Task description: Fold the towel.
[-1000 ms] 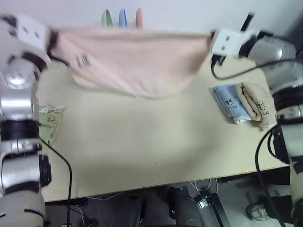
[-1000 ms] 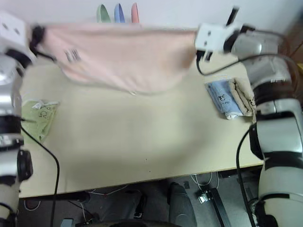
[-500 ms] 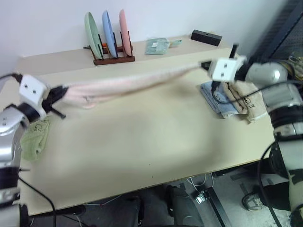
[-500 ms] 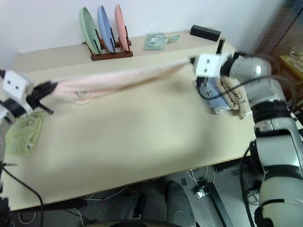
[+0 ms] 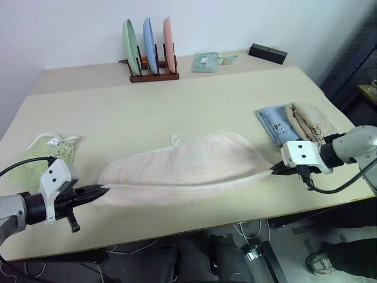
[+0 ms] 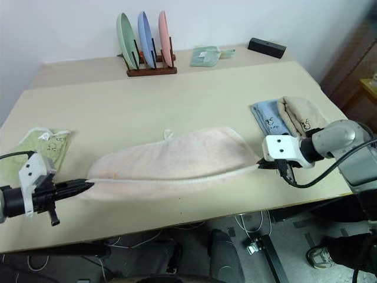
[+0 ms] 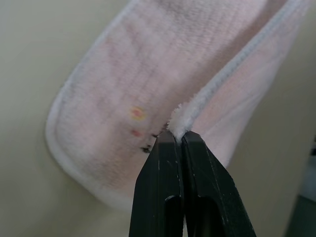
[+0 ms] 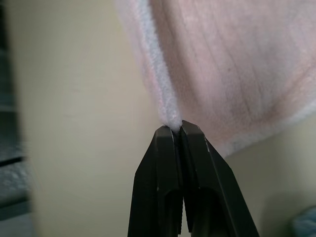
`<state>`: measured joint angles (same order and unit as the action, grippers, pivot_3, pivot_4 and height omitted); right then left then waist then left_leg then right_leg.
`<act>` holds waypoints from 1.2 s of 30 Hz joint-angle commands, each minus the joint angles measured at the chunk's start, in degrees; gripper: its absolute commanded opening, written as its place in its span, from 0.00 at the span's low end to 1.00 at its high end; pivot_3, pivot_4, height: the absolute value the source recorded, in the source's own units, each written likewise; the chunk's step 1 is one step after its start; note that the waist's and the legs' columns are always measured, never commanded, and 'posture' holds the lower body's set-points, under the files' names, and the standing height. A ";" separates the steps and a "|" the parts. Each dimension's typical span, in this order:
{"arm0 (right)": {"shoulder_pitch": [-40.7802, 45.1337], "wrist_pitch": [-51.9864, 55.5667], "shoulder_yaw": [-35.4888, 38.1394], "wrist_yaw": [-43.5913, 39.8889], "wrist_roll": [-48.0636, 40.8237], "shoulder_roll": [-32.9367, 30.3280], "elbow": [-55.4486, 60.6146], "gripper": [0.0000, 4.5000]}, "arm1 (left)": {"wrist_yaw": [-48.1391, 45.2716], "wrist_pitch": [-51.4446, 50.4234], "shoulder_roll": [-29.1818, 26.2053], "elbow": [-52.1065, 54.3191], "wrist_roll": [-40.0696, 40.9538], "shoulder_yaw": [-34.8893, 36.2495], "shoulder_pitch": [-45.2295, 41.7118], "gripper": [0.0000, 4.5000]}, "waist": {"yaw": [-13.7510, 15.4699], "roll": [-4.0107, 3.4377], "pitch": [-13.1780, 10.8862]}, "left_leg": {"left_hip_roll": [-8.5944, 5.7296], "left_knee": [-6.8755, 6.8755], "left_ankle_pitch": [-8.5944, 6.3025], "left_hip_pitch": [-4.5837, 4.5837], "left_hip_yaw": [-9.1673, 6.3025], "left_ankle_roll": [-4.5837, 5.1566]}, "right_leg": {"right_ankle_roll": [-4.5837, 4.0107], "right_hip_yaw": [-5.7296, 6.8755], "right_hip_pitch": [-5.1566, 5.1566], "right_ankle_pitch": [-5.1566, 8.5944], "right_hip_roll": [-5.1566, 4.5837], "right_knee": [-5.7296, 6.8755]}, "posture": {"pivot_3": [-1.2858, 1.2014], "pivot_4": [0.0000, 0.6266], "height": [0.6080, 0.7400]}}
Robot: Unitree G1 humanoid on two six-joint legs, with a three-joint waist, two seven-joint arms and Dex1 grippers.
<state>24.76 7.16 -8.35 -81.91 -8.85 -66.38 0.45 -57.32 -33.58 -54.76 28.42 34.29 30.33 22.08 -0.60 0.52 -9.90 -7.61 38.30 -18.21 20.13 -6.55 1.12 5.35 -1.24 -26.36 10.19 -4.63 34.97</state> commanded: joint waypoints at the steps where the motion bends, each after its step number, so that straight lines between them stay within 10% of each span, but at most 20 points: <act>1: 1.76 -0.41 2.82 2.21 -0.26 1.02 0.89 0.02 | 2.26 0.22 1.65 1.25 -1.09 0.34 -0.25 0.00 | 0.02 0.00 0.00 | 0.00 0.00 0.00 0.01 0.01 0.00 | 0.00 0.00 -0.02 0.00 0.00 0.00 | 0.52 0.24 0.99; 29: 33.96 -31.61 -6.76 29.08 23.21 27.33 -54.22 0.02 | 14.90 8.73 10.85 -22.22 -12.94 -10.33 -20.56 0.00 | -0.21 0.04 0.02 | 0.00 -0.04 0.20 0.24 0.06 -0.45 | -0.04 -0.01 -0.33 -0.04 0.06 -0.02 | 0.52 0.24 0.99; 36: 34.81 -32.58 -6.83 33.18 26.45 24.40 -54.86 0.62 | 16.66 6.98 11.05 -21.89 -13.56 -9.69 -19.83 0.62 | -0.16 0.03 0.01 | 0.01 -0.04 0.20 0.23 0.07 -0.45 | -0.04 -0.03 -0.34 -0.04 0.07 0.02 | 0.52 0.24 0.99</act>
<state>57.38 -24.33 -16.00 -50.50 16.85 -39.79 -55.52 -41.67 -27.07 -43.36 5.84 21.27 19.05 2.58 -0.76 0.55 -9.89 -7.60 38.26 -18.02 20.35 -6.49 0.66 5.31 -1.26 -26.70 10.15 -4.56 34.99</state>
